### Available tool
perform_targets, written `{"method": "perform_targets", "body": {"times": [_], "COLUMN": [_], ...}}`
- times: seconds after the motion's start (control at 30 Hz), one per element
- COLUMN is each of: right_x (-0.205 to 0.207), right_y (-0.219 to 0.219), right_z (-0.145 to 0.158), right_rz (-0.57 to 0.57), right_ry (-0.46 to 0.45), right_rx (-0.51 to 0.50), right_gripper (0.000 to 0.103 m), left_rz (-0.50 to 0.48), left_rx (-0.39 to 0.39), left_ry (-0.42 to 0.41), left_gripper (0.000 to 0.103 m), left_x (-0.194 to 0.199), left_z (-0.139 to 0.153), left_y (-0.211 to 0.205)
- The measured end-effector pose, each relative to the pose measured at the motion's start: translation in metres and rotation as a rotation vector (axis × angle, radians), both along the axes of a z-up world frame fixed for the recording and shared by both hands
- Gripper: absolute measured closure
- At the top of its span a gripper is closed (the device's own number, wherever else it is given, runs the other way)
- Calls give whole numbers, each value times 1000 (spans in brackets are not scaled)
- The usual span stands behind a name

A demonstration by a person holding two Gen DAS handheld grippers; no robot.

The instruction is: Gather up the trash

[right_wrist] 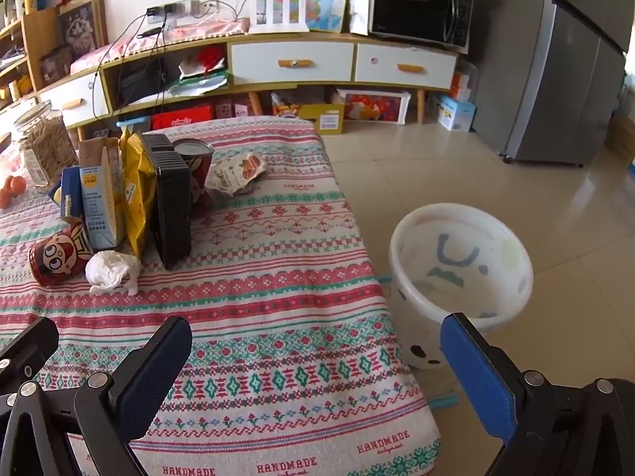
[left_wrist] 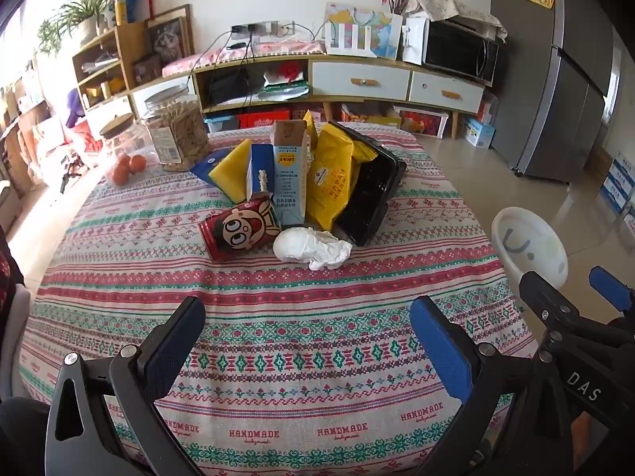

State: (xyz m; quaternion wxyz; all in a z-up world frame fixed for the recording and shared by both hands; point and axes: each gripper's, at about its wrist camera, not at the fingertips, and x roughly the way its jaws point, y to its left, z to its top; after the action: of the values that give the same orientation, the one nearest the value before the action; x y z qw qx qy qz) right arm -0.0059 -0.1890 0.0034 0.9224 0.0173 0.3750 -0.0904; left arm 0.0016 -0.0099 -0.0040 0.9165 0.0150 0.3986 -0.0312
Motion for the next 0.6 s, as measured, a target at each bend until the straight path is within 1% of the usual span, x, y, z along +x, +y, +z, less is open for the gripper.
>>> {"method": "perform_targets", "body": {"times": [0.53, 0.6], "right_x": [1, 1], "right_y": [-5, -1], "right_z": [2, -2], "right_rz": [-2, -2], "right_ry": [0, -2], "right_rx": [-1, -2], "right_gripper": [0, 0], "left_rz": [-1, -1], "left_rx": [0, 0], "left_ry": [0, 0], "left_gripper": [0, 0], "left_x": [0, 0], "left_z": [-1, -1], "left_y": [0, 0]}}
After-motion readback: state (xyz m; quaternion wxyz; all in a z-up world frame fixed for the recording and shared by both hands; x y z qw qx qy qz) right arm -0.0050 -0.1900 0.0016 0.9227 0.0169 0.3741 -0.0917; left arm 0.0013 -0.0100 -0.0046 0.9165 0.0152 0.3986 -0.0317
